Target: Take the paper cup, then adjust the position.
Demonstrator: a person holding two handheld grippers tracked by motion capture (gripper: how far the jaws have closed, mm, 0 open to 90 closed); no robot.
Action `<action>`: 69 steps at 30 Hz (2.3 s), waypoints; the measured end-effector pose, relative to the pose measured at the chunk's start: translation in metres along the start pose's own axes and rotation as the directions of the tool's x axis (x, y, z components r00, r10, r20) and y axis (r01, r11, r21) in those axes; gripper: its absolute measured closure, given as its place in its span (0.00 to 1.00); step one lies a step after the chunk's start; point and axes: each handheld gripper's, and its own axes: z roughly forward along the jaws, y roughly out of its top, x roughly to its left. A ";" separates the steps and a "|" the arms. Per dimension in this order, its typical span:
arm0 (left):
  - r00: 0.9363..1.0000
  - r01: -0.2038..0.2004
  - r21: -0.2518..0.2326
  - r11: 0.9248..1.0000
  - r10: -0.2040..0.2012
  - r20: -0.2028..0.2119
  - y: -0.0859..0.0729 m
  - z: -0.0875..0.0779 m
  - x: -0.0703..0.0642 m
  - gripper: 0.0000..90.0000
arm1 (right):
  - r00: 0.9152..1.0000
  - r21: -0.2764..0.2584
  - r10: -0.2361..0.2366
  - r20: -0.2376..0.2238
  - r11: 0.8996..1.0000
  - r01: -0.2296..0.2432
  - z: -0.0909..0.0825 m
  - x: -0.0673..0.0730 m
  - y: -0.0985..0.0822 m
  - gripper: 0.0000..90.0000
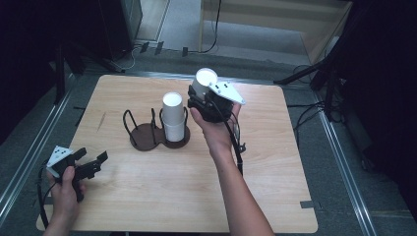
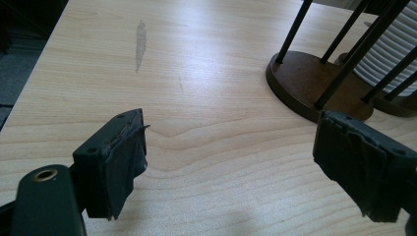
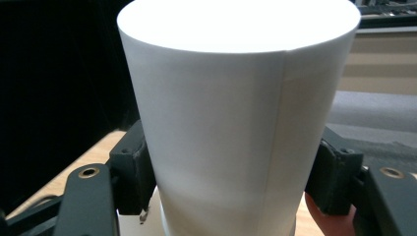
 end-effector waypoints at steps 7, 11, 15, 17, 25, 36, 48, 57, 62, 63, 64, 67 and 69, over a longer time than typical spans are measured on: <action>1.000 0.004 0.000 1.000 -0.004 0.000 0.000 0.000 0.000 0.15 | 1.000 0.023 0.014 0.024 1.000 -0.014 -0.006 -0.015 -0.016 0.35; 1.000 0.003 0.000 1.000 -0.003 0.000 0.000 0.000 0.000 0.15 | 0.999 0.036 0.018 0.035 0.999 -0.020 -0.010 -0.022 -0.025 0.35; 1.000 0.002 0.001 1.000 -0.002 -0.001 0.000 0.000 0.000 0.15 | 0.999 0.041 0.024 0.045 0.999 -0.026 -0.014 -0.028 -0.033 0.35; 1.000 0.002 0.001 1.000 -0.002 -0.001 0.000 0.000 0.000 0.15 | 0.999 0.045 0.016 0.051 0.999 -0.019 -0.016 -0.030 -0.037 0.35; 1.000 0.011 -0.012 1.000 -0.011 0.005 0.000 0.000 0.000 0.15 | 0.998 0.064 0.009 0.067 0.998 -0.014 -0.025 -0.039 -0.055 0.35; 1.000 0.008 -0.004 1.000 -0.008 0.003 0.000 0.000 0.000 0.15 | 0.995 0.096 0.004 0.099 0.995 -0.014 -0.045 -0.056 -0.082 0.34; 0.999 -0.046 -0.004 0.999 0.046 -0.028 -0.001 0.000 -0.006 0.15 | 0.994 0.120 -0.008 0.113 0.993 -0.006 -0.062 -0.067 -0.107 0.34; 0.987 -0.155 -0.019 0.988 0.155 -0.032 0.011 -0.004 -0.038 0.15 | 0.997 0.140 -0.034 0.075 0.990 0.023 -0.071 -0.058 -0.130 0.34; 0.984 -0.165 -0.006 0.986 0.165 0.070 0.019 0.001 -0.064 0.14 | 0.997 0.162 -0.033 0.071 0.987 0.021 -0.070 -0.056 -0.138 0.34; 0.981 -0.170 -0.005 0.985 0.170 0.089 0.021 0.002 -0.070 0.14 | 0.997 0.169 -0.038 0.071 0.985 0.025 -0.069 -0.054 -0.139 0.34; 0.980 -0.171 -0.008 0.985 0.171 0.098 0.022 0.003 -0.074 0.14 | 0.997 0.171 -0.050 0.064 0.984 0.038 -0.069 -0.052 -0.139 0.34; 0.972 -0.187 -0.002 0.982 0.186 0.143 0.028 0.007 -0.089 0.13 | 0.997 0.171 -0.061 0.051 0.984 0.051 -0.069 -0.047 -0.139 0.34; 0.965 -0.184 -0.005 0.983 0.182 0.191 0.032 0.010 -0.098 0.12 | 0.997 0.174 -0.069 0.044 0.983 0.060 -0.070 -0.044 -0.140 0.34</action>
